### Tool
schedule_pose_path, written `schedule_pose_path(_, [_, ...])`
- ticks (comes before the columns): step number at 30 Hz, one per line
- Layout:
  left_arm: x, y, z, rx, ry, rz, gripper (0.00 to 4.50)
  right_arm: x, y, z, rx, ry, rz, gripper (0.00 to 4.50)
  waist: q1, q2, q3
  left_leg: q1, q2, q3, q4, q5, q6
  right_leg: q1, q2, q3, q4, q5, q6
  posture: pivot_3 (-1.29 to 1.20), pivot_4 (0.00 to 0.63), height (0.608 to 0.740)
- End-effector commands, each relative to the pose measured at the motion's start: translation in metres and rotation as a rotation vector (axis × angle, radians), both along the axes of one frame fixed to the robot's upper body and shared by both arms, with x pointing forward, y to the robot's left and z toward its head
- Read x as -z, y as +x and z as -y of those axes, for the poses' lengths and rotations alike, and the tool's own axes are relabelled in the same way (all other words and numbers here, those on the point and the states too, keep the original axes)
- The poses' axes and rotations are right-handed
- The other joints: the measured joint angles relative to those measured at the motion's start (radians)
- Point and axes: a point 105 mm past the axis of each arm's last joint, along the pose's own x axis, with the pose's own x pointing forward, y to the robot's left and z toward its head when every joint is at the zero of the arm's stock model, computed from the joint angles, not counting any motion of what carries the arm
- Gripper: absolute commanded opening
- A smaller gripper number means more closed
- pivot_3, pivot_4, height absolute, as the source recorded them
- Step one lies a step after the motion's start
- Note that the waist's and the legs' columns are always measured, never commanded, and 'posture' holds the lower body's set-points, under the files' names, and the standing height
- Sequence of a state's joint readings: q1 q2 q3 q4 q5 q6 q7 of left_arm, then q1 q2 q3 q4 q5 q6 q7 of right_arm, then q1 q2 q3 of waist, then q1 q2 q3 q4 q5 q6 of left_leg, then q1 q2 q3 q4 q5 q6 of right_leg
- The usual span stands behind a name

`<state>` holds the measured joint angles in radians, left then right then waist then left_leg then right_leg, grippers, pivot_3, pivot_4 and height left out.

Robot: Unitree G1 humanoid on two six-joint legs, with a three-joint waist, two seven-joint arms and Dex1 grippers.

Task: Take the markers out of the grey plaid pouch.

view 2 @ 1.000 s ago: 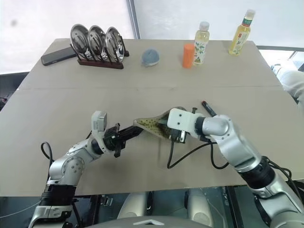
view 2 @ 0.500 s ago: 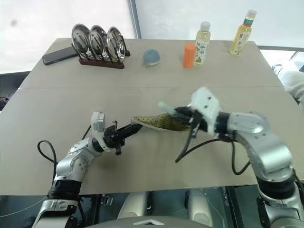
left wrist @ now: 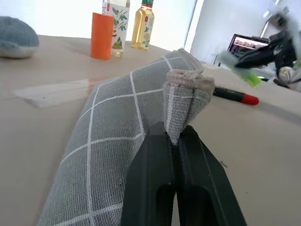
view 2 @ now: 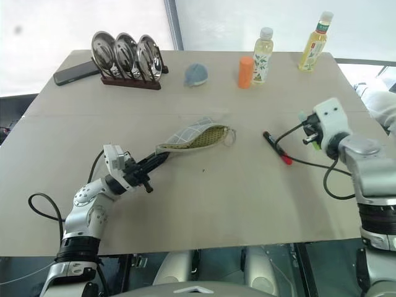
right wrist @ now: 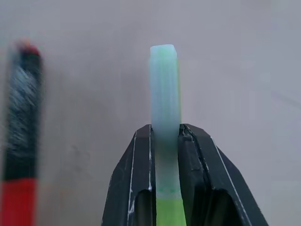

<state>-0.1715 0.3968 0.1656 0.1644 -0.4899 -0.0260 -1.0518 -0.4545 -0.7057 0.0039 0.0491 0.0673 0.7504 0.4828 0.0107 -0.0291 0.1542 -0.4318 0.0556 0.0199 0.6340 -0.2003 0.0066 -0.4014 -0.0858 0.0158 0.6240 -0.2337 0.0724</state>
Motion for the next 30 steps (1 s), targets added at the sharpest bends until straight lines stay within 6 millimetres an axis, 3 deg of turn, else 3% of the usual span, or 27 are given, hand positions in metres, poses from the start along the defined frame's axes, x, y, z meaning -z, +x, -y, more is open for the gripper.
schedule_pose_path(1, [-0.012, -0.002, 0.001, -0.024, 0.037, 0.085, 0.0, 0.001, 0.005, -0.001, -0.055, -0.043, 0.004, 0.41, 0.001, 0.0, 0.0, 0.0, 0.0, 0.0, 0.0, 0.0, 0.0, 0.0, 0.0, 0.0, 0.0, 0.0, 0.0, 0.0, 0.15, 0.74])
schedule_pose_path(2, [-0.012, -0.003, -0.001, -0.031, 0.047, 0.091, 0.0, 0.003, 0.004, -0.003, -0.073, -0.047, -0.002, 1.24, 0.002, 0.0, 0.0, 0.0, 0.0, 0.0, 0.0, 0.0, 0.0, 0.0, 0.0, 0.0, 0.0, 0.0, 0.0, 0.0, 0.15, 0.74])
schedule_pose_path(3, [-0.011, -0.003, -0.005, -0.044, 0.056, 0.094, 0.0, 0.003, 0.003, -0.005, -0.091, -0.041, -0.001, 1.35, 0.001, 0.0, 0.0, 0.0, 0.0, 0.0, 0.0, 0.0, 0.0, 0.0, 0.001, 0.0, 0.0, 0.0, 0.0, 0.0, 0.15, 0.74])
schedule_pose_path(5, [-0.01, -0.004, -0.011, -0.068, 0.084, 0.103, 0.0, -0.002, 0.0, -0.009, -0.117, -0.031, 0.019, 2.44, 0.001, 0.0, 0.0, 0.0, 0.0, 0.0, 0.0, 0.0, 0.0, 0.0, 0.0, 0.0, 0.0, 0.0, 0.0, 0.0, 0.15, 0.74])
schedule_pose_path(8, [-0.007, -0.009, -0.031, -0.095, 0.171, 0.133, 0.0, -0.031, -0.011, -0.025, -0.231, -0.039, 0.165, 3.66, 0.001, 0.001, 0.0, 0.0, 0.0, 0.0, 0.0, 0.0, 0.0, 0.0, 0.001, 0.0, 0.0, 0.0, 0.0, 0.0, 0.15, 0.74])
schedule_pose_path(11, [-0.007, -0.014, -0.065, -0.135, 0.288, 0.177, 0.0, -0.055, -0.039, -0.058, -0.424, 0.018, 0.271, 3.66, 0.0, 0.001, 0.0, 0.0, 0.001, 0.0, -0.001, 0.0, 0.0, -0.001, 0.001, 0.0, 0.0, 0.0, 0.0, 0.0, 0.15, 0.74])
schedule_pose_path(15, [-0.012, -0.017, -0.116, -0.223, 0.425, 0.195, 0.0, -0.054, -0.076, -0.087, -0.627, 0.031, 0.251, 3.66, 0.0, 0.001, 0.0, 0.001, 0.002, 0.0, -0.002, 0.0, 0.0, -0.001, 0.001, -0.001, 0.0, 0.0, 0.0, 0.0, 0.15, 0.74])
schedule_pose_path(22, [-0.011, -0.029, -0.155, -0.202, 0.537, 0.15, 0.0, -0.04, -0.105, -0.116, -0.771, 0.106, 0.208, 3.66, 0.003, -0.001, 0.0, 0.001, 0.001, 0.002, 0.0, 0.0, 0.0, -0.001, -0.002, -0.001, -0.001, 0.0, 0.0, 0.0, 0.15, 0.74])
schedule_pose_path(26, [-0.019, -0.034, -0.149, -0.168, 0.468, 0.15, 1.35, -0.035, -0.116, -0.132, -0.819, 0.147, 0.219, 3.7, 0.001, -0.001, 0.0, 0.001, 0.002, 0.001, -0.001, 0.0, 0.0, -0.001, -0.002, -0.002, 0.0, 0.0, 0.0, 0.0, 0.15, 0.74])
schedule_pose_path(30, [-0.032, -0.044, -0.112, -0.098, 0.3, 0.123, 3.23, -0.028, -0.119, -0.132, -0.805, 0.19, 0.205, 3.7, 0.001, -0.001, 0.0, 0.0, 0.002, 0.001, -0.001, 0.0, 0.0, -0.001, -0.002, -0.002, 0.0, 0.0, 0.0, 0.0, 0.15, 0.74])
